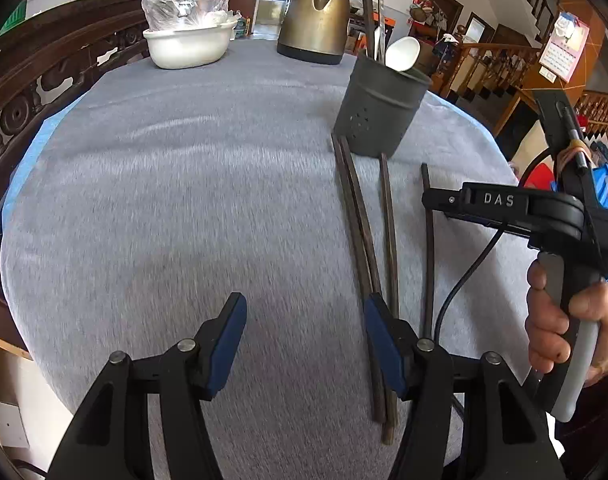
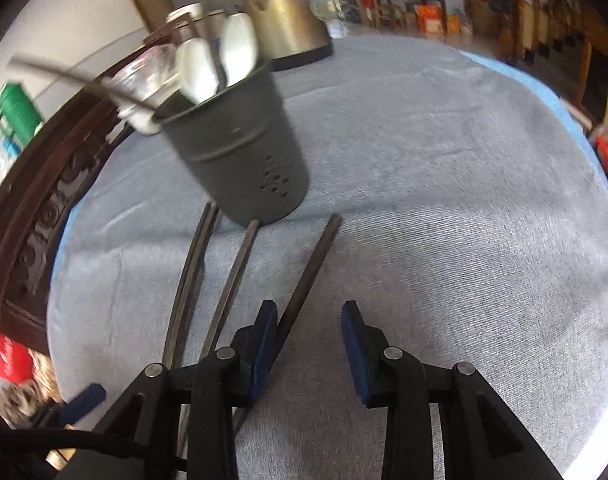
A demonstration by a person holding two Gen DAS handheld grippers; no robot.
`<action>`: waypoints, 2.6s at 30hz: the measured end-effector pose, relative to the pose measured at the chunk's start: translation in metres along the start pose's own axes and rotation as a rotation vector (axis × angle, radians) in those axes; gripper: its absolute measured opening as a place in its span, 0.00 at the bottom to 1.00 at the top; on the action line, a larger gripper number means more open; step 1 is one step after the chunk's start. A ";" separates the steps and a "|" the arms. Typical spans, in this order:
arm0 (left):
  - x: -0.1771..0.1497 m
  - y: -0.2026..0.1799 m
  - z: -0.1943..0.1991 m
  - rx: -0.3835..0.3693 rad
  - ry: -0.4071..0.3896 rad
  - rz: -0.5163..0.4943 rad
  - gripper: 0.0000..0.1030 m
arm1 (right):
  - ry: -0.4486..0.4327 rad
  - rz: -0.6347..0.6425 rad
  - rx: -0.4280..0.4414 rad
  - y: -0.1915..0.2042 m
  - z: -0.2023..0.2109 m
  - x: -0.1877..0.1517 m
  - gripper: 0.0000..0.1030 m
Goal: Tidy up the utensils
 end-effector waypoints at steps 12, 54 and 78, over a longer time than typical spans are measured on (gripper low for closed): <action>0.048 0.000 -0.025 -0.100 0.050 0.052 0.60 | 0.065 -0.105 0.008 -0.013 -0.016 0.029 0.21; 0.080 -0.023 -0.072 0.073 0.110 0.001 0.56 | -0.011 -0.030 0.055 -0.024 -0.012 0.009 0.14; 0.057 -0.032 -0.064 0.105 0.116 -0.068 0.41 | -0.004 -0.030 0.064 -0.023 -0.011 0.009 0.14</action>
Point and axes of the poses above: each gripper's, at about its wrist camera, not at the fingertips, and z roughly against the way its jaws point, y to its left, x to its top, the point moved 9 cm from there along -z, roughly the way its jaws point, and after that the axes turned 13 degrees about -x, right-handed, at the moved point
